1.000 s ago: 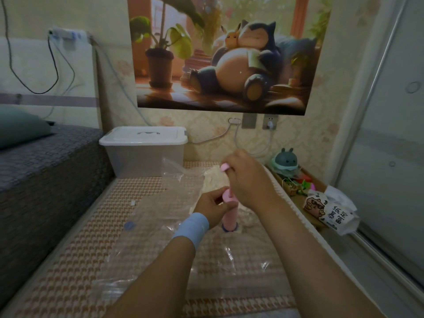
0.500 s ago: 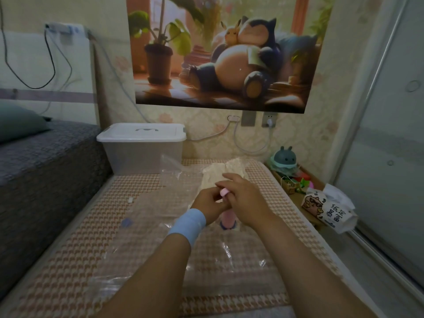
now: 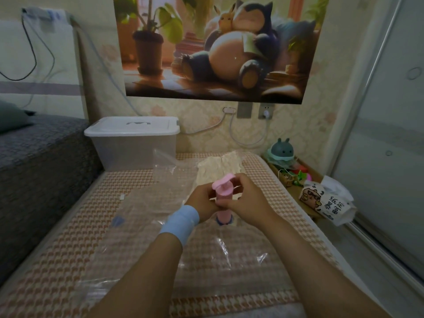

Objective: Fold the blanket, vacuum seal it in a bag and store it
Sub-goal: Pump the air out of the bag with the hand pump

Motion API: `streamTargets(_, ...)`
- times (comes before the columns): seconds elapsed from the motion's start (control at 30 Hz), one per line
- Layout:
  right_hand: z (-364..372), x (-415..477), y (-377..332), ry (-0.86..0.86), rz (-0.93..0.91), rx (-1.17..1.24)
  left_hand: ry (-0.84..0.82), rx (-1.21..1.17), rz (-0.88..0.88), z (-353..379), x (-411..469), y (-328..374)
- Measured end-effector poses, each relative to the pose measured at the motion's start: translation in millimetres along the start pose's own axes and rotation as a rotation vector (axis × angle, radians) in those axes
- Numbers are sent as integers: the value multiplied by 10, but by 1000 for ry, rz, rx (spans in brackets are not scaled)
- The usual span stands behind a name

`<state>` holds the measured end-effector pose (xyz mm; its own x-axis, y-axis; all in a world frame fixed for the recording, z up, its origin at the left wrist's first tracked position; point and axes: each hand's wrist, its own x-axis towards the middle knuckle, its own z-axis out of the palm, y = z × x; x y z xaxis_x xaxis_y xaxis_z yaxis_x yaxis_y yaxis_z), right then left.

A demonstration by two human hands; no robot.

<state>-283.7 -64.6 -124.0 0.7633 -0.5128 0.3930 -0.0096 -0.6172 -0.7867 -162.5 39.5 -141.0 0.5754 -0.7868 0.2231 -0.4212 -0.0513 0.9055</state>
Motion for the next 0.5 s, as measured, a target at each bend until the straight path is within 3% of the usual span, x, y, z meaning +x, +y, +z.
streamTargets(0.23, 44, 95, 71, -28, -45, 14, 88, 63, -22, -26, 84, -101)
streamTargets(0.4, 77, 77, 85, -16, -63, 5, -29, 65, -27, -17, 65, -96)
streamTargets(0.5, 97, 69, 101, 32, -40, 5, 4, 102, -28, 18, 55, -59)
